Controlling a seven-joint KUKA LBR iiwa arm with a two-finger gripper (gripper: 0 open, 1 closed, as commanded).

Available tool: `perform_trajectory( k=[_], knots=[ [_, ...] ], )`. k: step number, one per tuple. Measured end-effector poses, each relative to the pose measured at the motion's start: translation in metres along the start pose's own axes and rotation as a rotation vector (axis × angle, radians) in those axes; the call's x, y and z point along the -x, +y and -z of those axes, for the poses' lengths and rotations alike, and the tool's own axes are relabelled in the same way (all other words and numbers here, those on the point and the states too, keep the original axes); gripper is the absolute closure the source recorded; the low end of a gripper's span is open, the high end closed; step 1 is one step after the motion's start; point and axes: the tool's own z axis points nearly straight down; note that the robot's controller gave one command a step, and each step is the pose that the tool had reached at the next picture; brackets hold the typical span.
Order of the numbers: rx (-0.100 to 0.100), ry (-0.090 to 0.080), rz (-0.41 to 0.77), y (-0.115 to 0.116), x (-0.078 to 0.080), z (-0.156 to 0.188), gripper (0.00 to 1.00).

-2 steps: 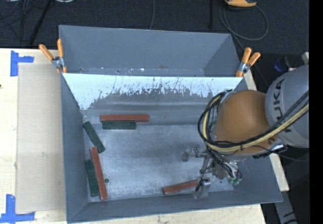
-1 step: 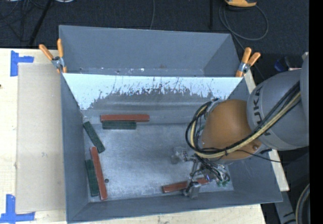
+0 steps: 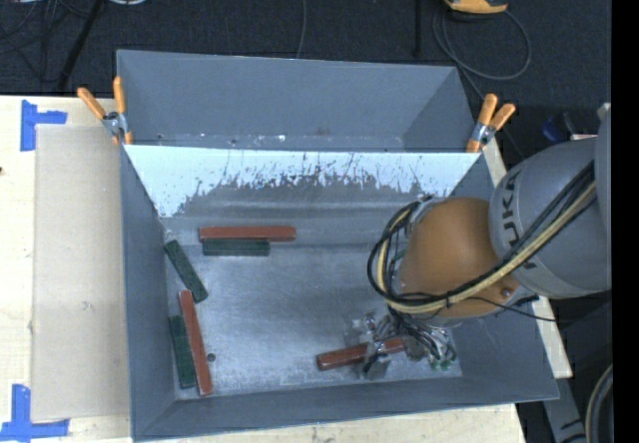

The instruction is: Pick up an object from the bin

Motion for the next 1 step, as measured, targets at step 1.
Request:
perform_trajectory(
  k=[1],
  knots=[
    [-0.002, -0.009, -0.018, -0.0264, 0.0141, 0.1906, 1.0]
  ],
)
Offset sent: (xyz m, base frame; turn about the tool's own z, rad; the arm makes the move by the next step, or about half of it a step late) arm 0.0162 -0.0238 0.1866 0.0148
